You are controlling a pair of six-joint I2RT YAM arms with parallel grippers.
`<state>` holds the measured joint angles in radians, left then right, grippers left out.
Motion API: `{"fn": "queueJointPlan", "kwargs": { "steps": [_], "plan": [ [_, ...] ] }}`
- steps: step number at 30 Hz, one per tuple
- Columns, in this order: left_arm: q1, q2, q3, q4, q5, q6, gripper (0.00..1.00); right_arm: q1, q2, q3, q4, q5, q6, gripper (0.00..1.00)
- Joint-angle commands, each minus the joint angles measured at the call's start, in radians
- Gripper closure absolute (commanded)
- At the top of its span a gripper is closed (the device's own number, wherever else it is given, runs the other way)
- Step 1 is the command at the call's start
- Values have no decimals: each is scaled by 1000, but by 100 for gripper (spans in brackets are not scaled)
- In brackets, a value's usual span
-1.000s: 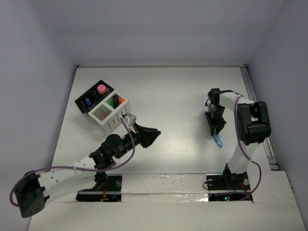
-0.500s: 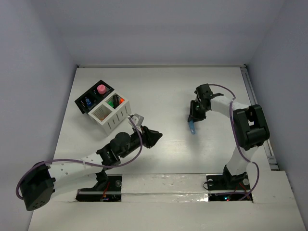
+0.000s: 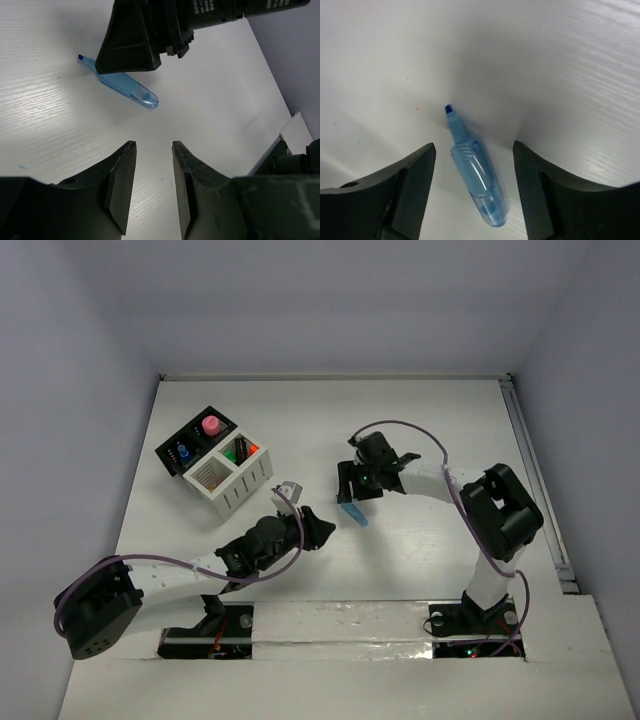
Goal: Sort the stationery into containers
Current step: Move the pen to the center of the board, then pick up the pen from the center of the board.
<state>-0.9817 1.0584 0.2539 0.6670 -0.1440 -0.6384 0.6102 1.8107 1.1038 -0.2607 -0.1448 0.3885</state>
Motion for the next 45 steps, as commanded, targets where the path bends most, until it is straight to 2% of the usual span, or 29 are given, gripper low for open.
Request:
{"fn": "queueJointPlan", "kwargs": {
  "steps": [1, 4, 7, 13, 21, 28, 32, 45],
  "plan": [
    [-6, -3, 5, 36, -75, -46, 68, -13, -60, -41, 46, 66, -19, 29],
    [-6, 3, 21, 17, -107, -43, 68, -4, -161, -114, 107, 76, -5, 27],
    [-6, 24, 33, 17, -121, -30, 68, 31, -264, -276, 178, 89, 13, 26],
    [5, 66, 65, 8, -124, -12, 68, 51, -321, -415, 212, 103, 4, 32],
    [23, 104, 91, 22, -106, 9, 68, 157, -246, -374, 152, 277, -31, 35],
    [32, 94, 81, 19, -104, 16, 68, 217, -171, -325, 120, 378, -40, 45],
    [51, 87, 81, 8, -109, 19, 68, 227, -145, -305, 101, 378, -34, 50],
    [60, 84, 91, -1, -103, 29, 69, 258, -171, -274, -3, 344, 12, 50]
  ]
}}
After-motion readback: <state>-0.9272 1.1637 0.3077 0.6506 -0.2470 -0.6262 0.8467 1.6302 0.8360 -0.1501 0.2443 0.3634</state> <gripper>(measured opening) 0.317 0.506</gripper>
